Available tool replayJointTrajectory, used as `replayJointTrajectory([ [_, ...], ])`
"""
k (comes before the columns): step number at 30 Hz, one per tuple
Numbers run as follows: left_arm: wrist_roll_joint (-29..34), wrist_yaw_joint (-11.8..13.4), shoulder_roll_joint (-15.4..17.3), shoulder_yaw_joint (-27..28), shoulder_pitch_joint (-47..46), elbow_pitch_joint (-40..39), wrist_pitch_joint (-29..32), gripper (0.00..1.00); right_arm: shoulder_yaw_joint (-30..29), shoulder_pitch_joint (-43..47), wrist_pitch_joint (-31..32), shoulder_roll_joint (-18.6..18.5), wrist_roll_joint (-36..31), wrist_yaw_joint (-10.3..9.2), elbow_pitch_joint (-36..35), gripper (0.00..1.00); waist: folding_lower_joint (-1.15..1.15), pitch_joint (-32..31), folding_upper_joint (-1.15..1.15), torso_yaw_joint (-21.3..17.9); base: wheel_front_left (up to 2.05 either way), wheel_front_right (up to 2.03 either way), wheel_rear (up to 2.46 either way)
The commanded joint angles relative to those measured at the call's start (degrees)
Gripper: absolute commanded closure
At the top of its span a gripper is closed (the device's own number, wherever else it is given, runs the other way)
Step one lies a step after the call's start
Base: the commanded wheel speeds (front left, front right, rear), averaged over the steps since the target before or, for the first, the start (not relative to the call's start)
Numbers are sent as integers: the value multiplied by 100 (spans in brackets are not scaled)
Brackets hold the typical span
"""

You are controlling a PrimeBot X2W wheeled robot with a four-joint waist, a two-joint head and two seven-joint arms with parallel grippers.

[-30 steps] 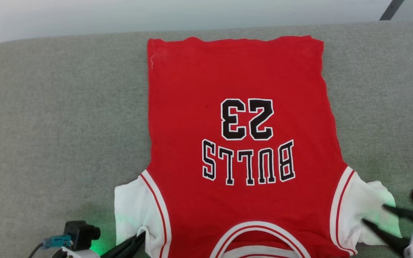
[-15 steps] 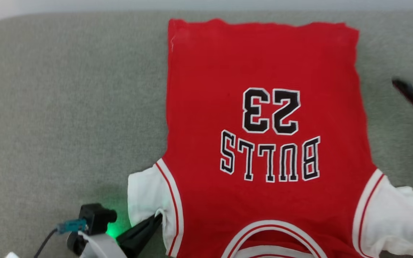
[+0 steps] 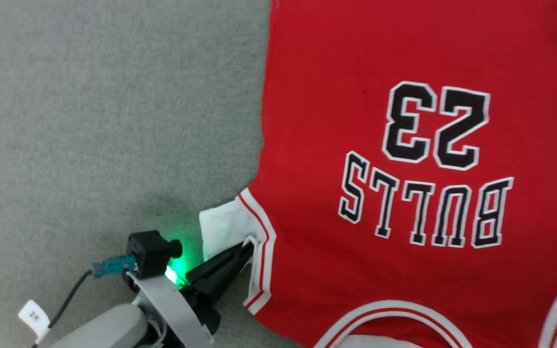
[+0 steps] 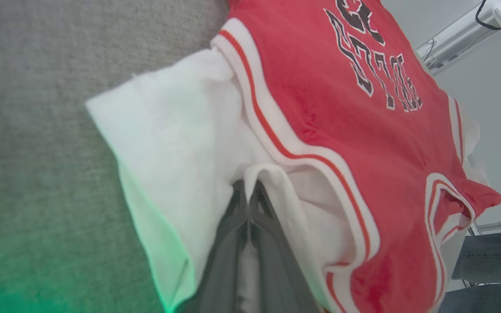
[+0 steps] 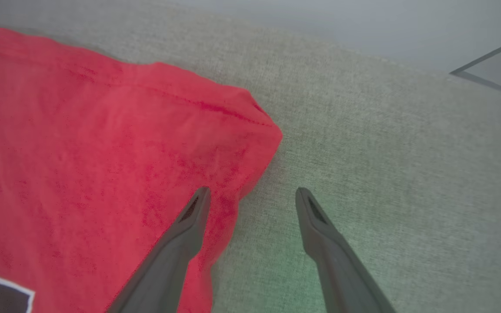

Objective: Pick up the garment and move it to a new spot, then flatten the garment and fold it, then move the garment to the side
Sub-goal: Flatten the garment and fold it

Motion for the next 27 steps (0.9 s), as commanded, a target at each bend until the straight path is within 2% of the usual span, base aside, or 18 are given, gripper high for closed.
replayJointTrajectory([
  [1, -90, 201, -212, -59, -43, 606, 200, 100, -29, -183, 78, 52, -81, -5, 220, 0, 0, 373, 0, 344, 0, 0, 0],
  [9, -118, 227, -149, -25, -112, 600, 221, 100, 132, -320, 199, 367, -130, -1, 983, 0, 0, 496, 0, 334, 0, 0, 0],
  [10, -118, 227, -146, -13, -116, 602, 223, 100, 166, -320, 172, 380, -103, 0, 1021, 13, 0, 498, 0, 320, 0, 0, 0],
  [11, -116, 228, -147, -7, -118, 608, 228, 100, 183, -318, 153, 383, -84, 0, 1058, 54, 0, 494, 0, 305, 0, 0, 0],
  [12, -118, 228, -148, -6, -114, 616, 230, 100, 191, -327, 99, 380, -76, 0, 1088, 75, 0, 479, 0, 287, 0, 0, 0],
  [13, -118, 228, -147, 0, -111, 621, 231, 100, 176, -340, 45, 366, -60, -1, 1128, 100, 0, 453, 0, 268, 0, 0, 0],
  [18, -172, 228, -105, 126, 27, 665, 231, 100, 142, -265, -302, 289, 155, -2, 1198, 100, 0, 115, 0, 140, 0, 0, 0],
  [22, -190, 227, -39, 283, 312, 661, 194, 100, 263, 63, -564, 111, 556, -2, 972, 100, 0, -357, 0, 2, 0, 0, 0],
  [27, -193, 196, 65, 497, 768, 569, 171, 100, 645, 967, -598, -468, 1240, -4, 100, 100, 0, -996, 0, -191, 0, 0, 0],
])
